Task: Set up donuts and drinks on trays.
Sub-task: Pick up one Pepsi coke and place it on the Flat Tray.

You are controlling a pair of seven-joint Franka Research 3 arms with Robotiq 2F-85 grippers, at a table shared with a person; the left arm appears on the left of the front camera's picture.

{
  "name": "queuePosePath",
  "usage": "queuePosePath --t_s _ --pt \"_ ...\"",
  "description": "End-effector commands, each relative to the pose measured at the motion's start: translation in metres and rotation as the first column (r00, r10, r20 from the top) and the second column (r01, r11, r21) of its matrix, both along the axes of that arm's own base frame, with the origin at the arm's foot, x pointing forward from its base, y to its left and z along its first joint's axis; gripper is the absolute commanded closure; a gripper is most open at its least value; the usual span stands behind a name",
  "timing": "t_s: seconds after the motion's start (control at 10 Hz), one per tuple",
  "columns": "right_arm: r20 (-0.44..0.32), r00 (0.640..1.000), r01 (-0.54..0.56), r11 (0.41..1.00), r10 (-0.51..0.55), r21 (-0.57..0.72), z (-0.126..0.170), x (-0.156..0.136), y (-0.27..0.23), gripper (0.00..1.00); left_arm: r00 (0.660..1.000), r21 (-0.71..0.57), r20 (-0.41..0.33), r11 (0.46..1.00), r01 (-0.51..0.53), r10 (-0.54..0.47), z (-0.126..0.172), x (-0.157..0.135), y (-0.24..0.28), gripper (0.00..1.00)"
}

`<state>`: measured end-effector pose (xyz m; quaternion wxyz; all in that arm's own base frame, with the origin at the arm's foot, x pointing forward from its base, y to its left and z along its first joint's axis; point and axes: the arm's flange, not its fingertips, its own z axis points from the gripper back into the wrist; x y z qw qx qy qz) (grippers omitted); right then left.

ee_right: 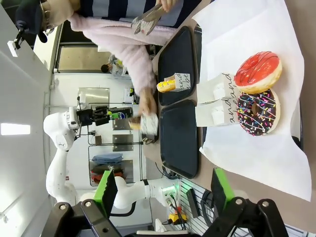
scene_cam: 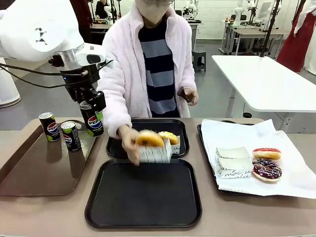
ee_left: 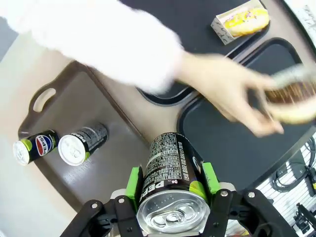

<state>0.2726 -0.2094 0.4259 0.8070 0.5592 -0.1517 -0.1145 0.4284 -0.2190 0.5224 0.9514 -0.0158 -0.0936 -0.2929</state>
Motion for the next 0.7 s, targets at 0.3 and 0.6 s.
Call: queuePosePath --t_s 0.3,0.6 --pt "0.011 1.0 -0.003 1.0 0.002 0.01 0.0 0.0 -0.002 0.0 0.962 0.186 -0.058 0.944 0.273 -0.266 0.032 -0.113 0.056 0.42" --pt "0.011 1.0 -0.003 1.0 0.002 0.01 0.0 0.0 -0.002 0.0 0.972 0.155 -0.073 0.96 0.231 -0.222 0.024 -0.094 0.048 0.42"
